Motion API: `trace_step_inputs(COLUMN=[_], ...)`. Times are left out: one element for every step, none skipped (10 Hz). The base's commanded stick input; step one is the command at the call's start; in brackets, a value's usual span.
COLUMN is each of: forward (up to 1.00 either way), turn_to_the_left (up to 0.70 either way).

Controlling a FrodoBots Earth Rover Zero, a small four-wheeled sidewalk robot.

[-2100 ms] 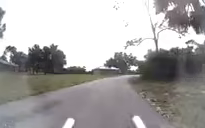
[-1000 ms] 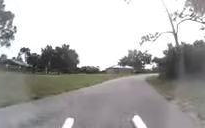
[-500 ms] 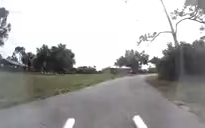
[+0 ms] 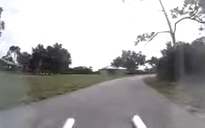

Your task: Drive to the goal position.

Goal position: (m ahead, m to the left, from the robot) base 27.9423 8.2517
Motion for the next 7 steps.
trace_step_inputs(forward=[0.69, 0.69, 0.69, 0.69, 0.69, 0.69, 0.69], turn_to_the_left=[0.03, 0.03, 0.03, 0.03, 0.03, 0.03, 0.03])
